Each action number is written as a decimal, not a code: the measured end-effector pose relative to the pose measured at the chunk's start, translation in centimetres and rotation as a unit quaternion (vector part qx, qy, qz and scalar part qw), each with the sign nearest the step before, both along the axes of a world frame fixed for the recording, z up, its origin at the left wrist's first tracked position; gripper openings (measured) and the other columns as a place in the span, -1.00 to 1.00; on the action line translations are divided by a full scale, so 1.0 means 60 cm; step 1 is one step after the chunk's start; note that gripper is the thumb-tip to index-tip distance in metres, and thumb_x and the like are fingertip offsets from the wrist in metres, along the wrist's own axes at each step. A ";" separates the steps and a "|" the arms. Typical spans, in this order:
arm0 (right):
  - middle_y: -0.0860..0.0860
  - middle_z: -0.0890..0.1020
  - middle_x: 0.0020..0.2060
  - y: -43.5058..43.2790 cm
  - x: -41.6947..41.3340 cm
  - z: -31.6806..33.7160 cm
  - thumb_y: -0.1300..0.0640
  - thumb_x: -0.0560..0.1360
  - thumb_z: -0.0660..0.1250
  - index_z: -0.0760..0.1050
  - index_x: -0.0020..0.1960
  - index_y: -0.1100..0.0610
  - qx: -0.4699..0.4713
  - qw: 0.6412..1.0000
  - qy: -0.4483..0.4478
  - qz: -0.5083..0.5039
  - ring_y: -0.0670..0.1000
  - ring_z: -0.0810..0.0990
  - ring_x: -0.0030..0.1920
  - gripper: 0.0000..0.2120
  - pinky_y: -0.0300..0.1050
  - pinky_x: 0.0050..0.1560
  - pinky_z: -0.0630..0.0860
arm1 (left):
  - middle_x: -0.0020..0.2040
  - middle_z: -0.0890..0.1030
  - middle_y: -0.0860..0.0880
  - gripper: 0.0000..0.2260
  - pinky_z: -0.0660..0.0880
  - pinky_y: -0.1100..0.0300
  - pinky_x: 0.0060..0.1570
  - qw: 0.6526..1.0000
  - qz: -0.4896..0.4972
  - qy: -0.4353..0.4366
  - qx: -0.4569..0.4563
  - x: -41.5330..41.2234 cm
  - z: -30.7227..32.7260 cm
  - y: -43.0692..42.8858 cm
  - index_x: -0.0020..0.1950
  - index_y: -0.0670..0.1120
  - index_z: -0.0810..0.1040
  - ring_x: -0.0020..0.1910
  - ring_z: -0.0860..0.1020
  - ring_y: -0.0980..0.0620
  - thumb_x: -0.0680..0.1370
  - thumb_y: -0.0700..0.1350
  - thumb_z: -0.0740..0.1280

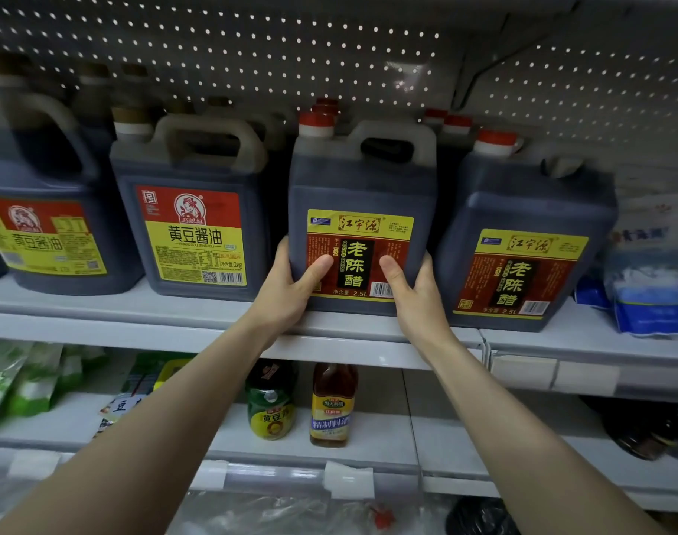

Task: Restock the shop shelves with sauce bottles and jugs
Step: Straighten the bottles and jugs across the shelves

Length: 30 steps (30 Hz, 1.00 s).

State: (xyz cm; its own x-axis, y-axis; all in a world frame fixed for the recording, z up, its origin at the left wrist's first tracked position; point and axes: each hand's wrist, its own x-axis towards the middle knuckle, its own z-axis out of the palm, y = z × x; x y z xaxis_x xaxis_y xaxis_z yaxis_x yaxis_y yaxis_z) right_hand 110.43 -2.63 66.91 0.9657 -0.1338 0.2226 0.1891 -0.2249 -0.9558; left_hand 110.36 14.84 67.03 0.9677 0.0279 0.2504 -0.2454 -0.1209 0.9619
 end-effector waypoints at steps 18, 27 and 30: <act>-0.05 0.39 0.42 0.007 0.010 -0.002 -0.38 0.33 0.20 0.07 0.54 0.00 0.001 1.000 0.016 -0.008 0.01 0.35 0.42 -0.10 0.11 0.42 0.33 | 0.14 0.53 0.18 -0.54 0.42 0.35 0.08 1.000 0.004 0.008 0.007 0.011 -0.003 -0.002 0.42 0.06 0.25 0.10 0.51 0.27 0.55 0.06 0.28; -0.04 0.37 0.44 0.009 0.009 -0.002 -0.40 0.31 0.18 0.05 0.55 -0.01 0.000 1.000 0.018 -0.008 0.02 0.33 0.43 -0.07 0.11 0.42 0.32 | 0.10 0.52 0.19 -0.59 0.46 0.46 -0.10 1.000 -0.006 0.019 -0.002 0.010 0.003 -0.003 0.39 0.04 0.25 0.04 0.51 0.28 0.58 0.02 0.26; -0.05 0.36 0.44 0.008 0.009 -0.002 -0.39 0.31 0.18 0.04 0.55 -0.01 -0.003 1.000 0.019 -0.010 0.02 0.32 0.44 -0.08 0.10 0.43 0.31 | 0.15 0.54 0.13 -0.55 0.46 0.36 0.07 1.000 -0.002 0.014 -0.002 0.013 0.001 -0.001 0.42 0.03 0.25 0.10 0.52 0.24 0.57 0.03 0.28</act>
State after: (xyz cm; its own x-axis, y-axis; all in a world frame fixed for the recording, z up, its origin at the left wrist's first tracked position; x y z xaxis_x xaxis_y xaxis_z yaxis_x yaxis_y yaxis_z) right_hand 110.99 -2.12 66.79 0.9708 -0.1519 0.1856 0.1473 -0.2333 -0.9612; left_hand 111.12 14.79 67.06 0.9746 0.0240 0.2225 -0.2184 -0.1162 0.9689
